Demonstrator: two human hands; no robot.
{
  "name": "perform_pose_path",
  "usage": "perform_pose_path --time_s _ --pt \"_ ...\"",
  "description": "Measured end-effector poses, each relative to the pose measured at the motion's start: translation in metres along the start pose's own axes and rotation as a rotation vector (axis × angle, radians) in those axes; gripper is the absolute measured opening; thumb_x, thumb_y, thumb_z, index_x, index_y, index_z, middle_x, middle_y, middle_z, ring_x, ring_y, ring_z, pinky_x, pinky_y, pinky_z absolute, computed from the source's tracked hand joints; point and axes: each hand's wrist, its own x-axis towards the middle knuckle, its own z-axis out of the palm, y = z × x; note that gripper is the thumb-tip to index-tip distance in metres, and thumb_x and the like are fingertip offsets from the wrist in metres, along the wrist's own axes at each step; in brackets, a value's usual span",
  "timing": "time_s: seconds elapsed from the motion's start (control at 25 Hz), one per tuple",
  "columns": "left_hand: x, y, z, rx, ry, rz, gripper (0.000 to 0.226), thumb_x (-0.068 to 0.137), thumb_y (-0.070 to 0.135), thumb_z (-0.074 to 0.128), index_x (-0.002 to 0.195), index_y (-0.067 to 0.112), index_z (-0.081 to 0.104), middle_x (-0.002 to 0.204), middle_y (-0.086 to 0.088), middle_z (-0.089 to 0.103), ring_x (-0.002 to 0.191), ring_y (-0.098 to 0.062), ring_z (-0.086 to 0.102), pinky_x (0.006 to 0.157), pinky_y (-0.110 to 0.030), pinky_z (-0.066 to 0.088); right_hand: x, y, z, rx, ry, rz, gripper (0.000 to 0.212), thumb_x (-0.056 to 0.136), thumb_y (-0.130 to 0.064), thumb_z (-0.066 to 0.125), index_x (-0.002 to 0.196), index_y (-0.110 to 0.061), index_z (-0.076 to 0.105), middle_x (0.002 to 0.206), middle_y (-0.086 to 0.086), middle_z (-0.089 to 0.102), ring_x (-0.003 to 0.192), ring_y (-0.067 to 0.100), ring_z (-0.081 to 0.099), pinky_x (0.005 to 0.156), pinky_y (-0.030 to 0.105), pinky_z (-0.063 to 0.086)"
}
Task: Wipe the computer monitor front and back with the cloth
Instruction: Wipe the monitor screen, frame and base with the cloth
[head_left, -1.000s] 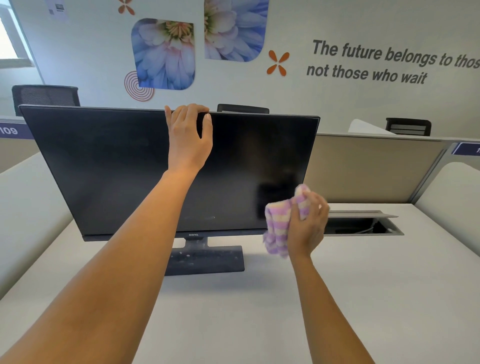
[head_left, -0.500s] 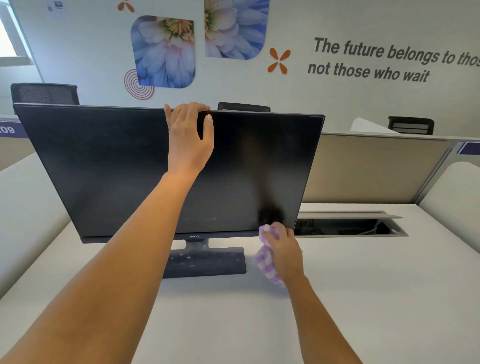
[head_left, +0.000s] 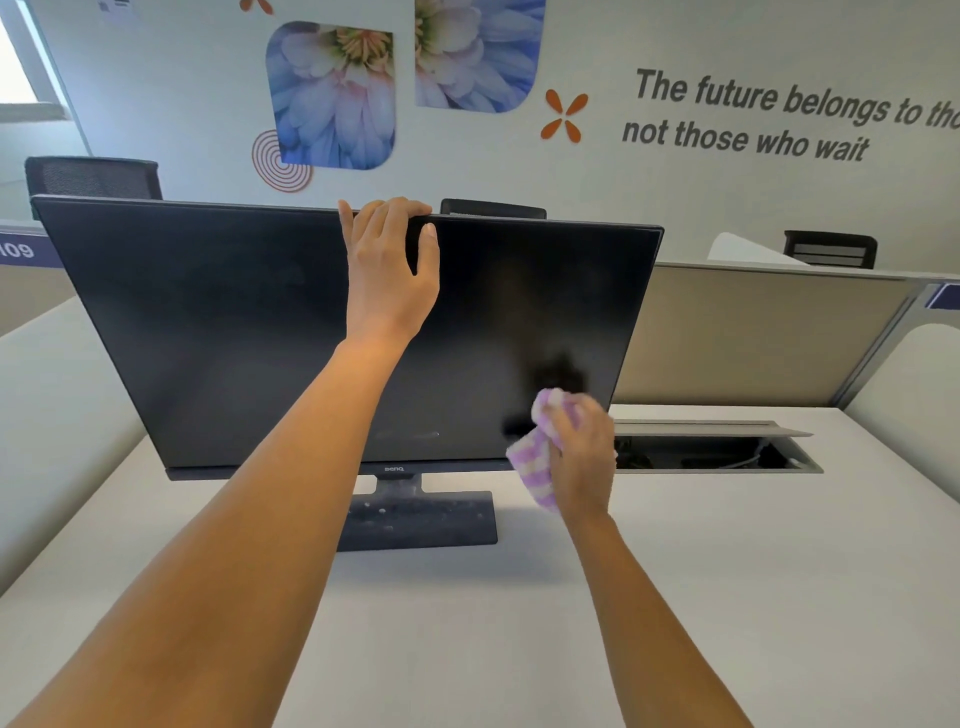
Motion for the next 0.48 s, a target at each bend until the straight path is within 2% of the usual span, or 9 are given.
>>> perform_pose_path --time_s 0.08,0.16,0.2,0.28,0.4,0.48 --pt "0.0 0.001 0.0 0.0 -0.003 -0.002 0.026 0.094 0.023 0.043 0.109 0.01 0.059 0.107 -0.005 0.062 0.112 -0.017 0.049 0.117 -0.035 0.002 -0.024 0.011 0.013 -0.204 -0.154 -0.354 0.045 0.058 -0.025 0.086 0.099 -0.025 0.069 0.109 0.002 0.061 0.083 0.024 0.059 0.056 0.032 0.051" --pt "-0.001 0.0 -0.001 -0.003 -0.009 0.001 0.026 0.094 0.023 0.043 0.109 0.01 0.059 0.107 -0.005 0.062 0.112 -0.017 0.049 0.117 -0.035 0.001 -0.035 0.021 0.021 -0.262 -0.264 -0.476 0.053 0.042 -0.028 0.094 0.089 -0.025 0.072 0.102 0.002 0.064 0.074 0.021 0.061 0.05 0.028 0.051" --pt "-0.001 0.0 -0.003 -0.006 -0.011 0.003 0.026 0.094 0.023 0.043 0.11 0.01 0.059 0.107 -0.004 0.062 0.112 -0.017 0.049 0.117 -0.035 0.001 -0.034 0.02 0.019 -0.234 -0.288 -0.461 0.053 0.041 -0.027 0.095 0.089 -0.024 0.072 0.101 0.002 0.065 0.074 0.021 0.062 0.049 0.029 0.052" --pt "-0.001 -0.001 -0.005 -0.01 -0.017 0.002 0.026 0.094 0.022 0.043 0.11 0.009 0.059 0.107 -0.005 0.062 0.112 -0.017 0.049 0.117 -0.036 0.002 -0.026 0.017 0.015 -0.154 -0.18 -0.399 0.048 0.05 -0.021 0.093 0.093 -0.024 0.072 0.104 0.003 0.065 0.076 0.023 0.062 0.049 0.031 0.054" --pt "0.0 0.0 -0.005 -0.009 -0.024 0.006 0.026 0.094 0.023 0.043 0.11 0.009 0.059 0.107 -0.004 0.062 0.112 -0.017 0.05 0.117 -0.038 0.003 0.012 -0.004 -0.004 0.015 0.157 -0.183 0.032 0.073 -0.017 0.081 0.103 -0.018 0.07 0.113 0.008 0.062 0.091 0.027 0.061 0.059 0.032 0.057" --pt "0.0 0.0 -0.005 -0.013 -0.028 0.002 0.026 0.094 0.023 0.043 0.11 0.009 0.059 0.107 -0.004 0.062 0.112 -0.017 0.05 0.117 -0.038 0.003 0.037 -0.023 -0.013 0.103 0.29 -0.094 0.031 0.079 -0.018 0.076 0.109 -0.018 0.068 0.118 0.008 0.057 0.101 0.025 0.057 0.064 0.032 0.056"
